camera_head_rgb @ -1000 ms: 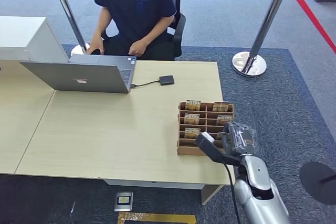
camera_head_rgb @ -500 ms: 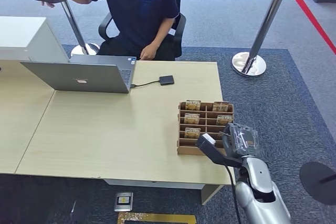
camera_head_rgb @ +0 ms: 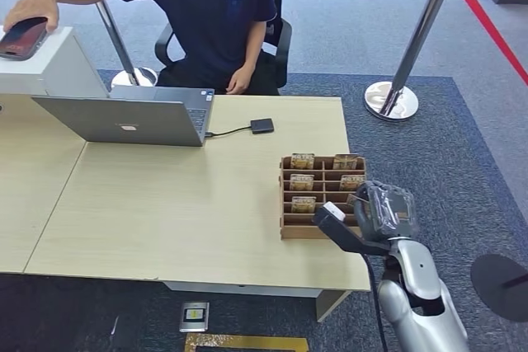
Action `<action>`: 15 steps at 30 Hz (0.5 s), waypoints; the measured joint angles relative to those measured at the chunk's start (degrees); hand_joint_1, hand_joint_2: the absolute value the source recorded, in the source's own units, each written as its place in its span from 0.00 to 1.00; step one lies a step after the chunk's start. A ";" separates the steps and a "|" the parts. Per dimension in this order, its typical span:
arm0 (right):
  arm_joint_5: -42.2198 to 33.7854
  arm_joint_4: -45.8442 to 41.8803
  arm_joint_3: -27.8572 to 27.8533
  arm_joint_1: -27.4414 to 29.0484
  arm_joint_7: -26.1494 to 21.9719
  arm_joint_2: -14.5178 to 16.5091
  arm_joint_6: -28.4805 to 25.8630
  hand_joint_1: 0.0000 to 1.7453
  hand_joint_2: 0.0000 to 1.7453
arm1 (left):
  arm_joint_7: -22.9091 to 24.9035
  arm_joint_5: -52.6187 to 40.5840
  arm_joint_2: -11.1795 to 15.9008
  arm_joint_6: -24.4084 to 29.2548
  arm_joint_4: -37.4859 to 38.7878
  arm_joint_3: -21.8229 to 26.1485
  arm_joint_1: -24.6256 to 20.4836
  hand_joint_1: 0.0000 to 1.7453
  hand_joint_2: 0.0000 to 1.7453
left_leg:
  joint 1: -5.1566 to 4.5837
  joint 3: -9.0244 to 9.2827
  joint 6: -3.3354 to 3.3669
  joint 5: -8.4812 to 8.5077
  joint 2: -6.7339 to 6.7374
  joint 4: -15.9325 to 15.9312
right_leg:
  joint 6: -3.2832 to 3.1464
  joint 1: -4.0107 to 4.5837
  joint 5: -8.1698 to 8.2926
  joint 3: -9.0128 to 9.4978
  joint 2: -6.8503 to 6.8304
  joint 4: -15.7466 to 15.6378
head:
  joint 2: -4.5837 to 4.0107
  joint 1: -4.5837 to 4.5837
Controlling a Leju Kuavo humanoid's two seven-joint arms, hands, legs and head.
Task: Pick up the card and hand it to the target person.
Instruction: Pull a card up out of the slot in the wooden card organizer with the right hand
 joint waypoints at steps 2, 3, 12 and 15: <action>-0.33 -0.37 0.24 -0.99 -0.24 -0.14 0.26 0.82 1.00 | -0.05 0.06 -0.03 0.01 0.00 0.12 0.00 0.00 0.00 | 0.00 0.00 0.00 0.00 0.02 0.00 | 0.00 0.00 0.01 0.00 0.02 0.00 | 0.00 0.00; -0.43 -0.39 0.23 -1.21 -0.26 -0.12 0.37 0.82 1.00 | -0.05 0.06 -0.03 0.01 0.00 0.12 0.00 0.00 0.00 | 0.01 0.03 0.00 0.00 0.00 -0.01 | 0.00 0.01 0.01 0.04 0.01 -0.02 | 0.00 0.00; -1.73 -0.47 3.93 -7.06 -2.27 1.75 0.33 0.82 1.00 | -0.50 0.43 -0.17 0.38 -0.01 0.73 0.04 0.00 0.00 | 0.01 -0.01 0.00 0.01 0.14 0.00 | 0.01 0.01 0.05 -0.03 0.13 0.00 | 0.00 0.00; -2.83 2.24 6.07 -10.50 -3.13 3.78 0.93 0.82 1.00 | -0.54 -0.08 -0.07 0.18 -0.02 0.30 0.04 0.00 0.00 | 0.01 0.02 0.00 0.02 0.12 -0.01 | 0.00 0.01 0.05 -0.01 0.11 -0.01 | 0.00 0.00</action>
